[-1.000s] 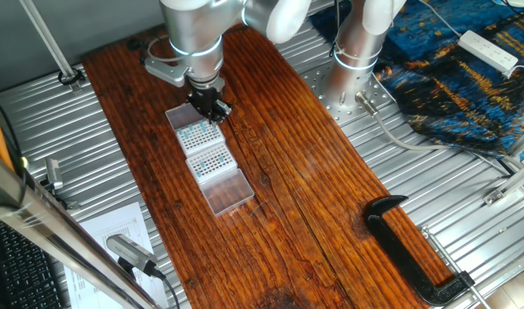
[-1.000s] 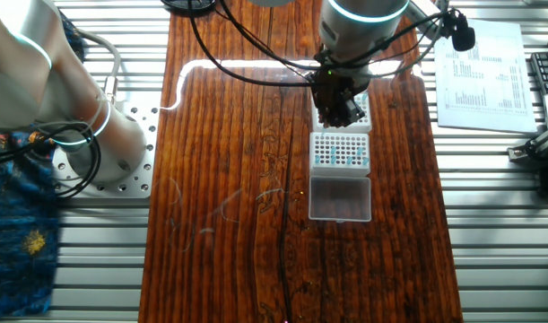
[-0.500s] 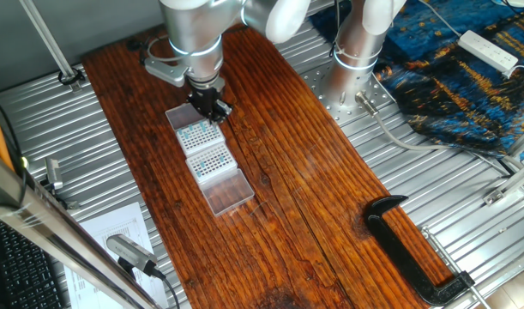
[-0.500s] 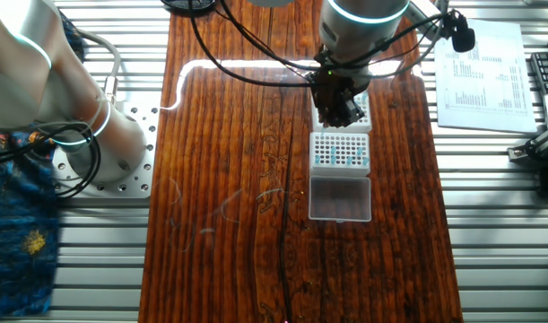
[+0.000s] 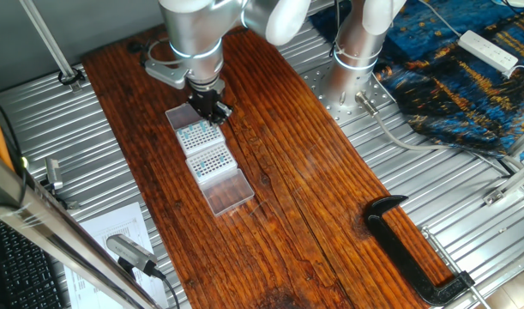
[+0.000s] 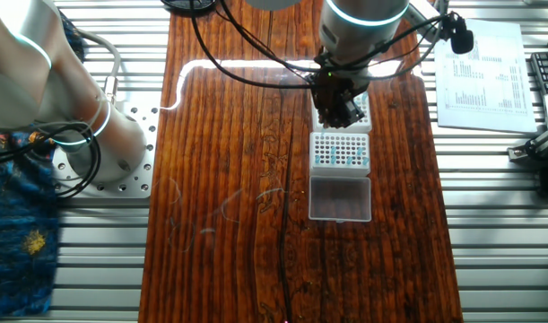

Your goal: Transfer all medium pipette tips from one holder to another

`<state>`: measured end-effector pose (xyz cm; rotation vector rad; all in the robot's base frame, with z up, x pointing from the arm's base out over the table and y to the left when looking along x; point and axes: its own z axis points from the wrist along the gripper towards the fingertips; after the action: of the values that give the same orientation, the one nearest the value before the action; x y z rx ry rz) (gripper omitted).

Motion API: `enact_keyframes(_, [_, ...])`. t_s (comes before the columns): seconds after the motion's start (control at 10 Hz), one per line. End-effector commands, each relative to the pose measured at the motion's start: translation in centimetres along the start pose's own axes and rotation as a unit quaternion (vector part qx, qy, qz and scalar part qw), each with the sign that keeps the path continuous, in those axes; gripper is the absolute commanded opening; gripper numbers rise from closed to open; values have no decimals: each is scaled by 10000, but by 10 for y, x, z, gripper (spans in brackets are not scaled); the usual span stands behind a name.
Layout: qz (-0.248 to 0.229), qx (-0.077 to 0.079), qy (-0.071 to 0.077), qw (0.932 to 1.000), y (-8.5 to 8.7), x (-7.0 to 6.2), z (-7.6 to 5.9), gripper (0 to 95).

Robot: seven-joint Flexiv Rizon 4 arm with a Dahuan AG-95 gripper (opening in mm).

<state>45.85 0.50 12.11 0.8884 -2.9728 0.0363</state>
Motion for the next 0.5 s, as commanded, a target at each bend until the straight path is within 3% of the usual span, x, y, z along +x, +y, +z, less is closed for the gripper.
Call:
enact_keyframes(0.1, [-87,-6,4,10000,0,0,2,0])
enact_keyframes(0.2, [-158,-3,5,9999,0,0,3,0])
enact_keyframes(0.3, [-211,2,9,9998,0,0,3,190])
enact_keyframes(0.5, [-257,14,21,9997,0,0,3,190])
